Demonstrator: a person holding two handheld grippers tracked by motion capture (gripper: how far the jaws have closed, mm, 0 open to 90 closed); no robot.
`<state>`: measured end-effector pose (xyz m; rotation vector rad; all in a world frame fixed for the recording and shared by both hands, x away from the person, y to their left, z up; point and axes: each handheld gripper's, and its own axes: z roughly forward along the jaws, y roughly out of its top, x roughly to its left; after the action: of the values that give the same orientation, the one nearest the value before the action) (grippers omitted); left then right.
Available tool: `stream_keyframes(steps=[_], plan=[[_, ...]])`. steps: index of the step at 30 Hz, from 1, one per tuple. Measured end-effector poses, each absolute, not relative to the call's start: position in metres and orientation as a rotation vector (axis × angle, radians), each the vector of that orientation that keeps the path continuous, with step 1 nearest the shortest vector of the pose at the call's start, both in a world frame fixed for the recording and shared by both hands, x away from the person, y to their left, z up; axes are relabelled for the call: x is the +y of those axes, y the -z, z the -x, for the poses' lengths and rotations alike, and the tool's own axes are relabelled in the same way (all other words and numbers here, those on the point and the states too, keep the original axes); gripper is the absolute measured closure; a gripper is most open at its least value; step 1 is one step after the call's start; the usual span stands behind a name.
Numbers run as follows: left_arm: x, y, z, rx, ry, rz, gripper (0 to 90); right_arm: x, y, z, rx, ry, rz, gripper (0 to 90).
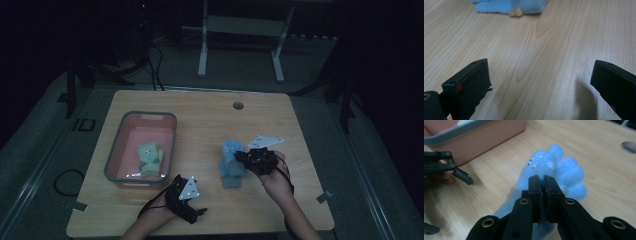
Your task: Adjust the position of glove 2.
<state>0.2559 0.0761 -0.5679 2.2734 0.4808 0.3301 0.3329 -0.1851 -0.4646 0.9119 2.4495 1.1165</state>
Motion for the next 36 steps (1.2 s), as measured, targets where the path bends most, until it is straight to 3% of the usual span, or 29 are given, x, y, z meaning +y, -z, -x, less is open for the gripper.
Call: stream_keyframes(steps=[13,29,36], plan=[[0.075,0.568,-0.256,0.482,-0.331,-2.274,2.7,-0.177,0.512,-0.338,2.535,-1.028,-1.015,84.8],[0.074,0.568,-0.255,0.478,-0.338,-2.29,2.7,-0.176,0.538,-0.343,2.566,-0.965,-1.045,81.3],[0.073,0.567,-0.255,0.5,-0.306,-2.239,2.7,-0.18,0.525,-0.338,2.556,-0.989,-1.001,68.5]])
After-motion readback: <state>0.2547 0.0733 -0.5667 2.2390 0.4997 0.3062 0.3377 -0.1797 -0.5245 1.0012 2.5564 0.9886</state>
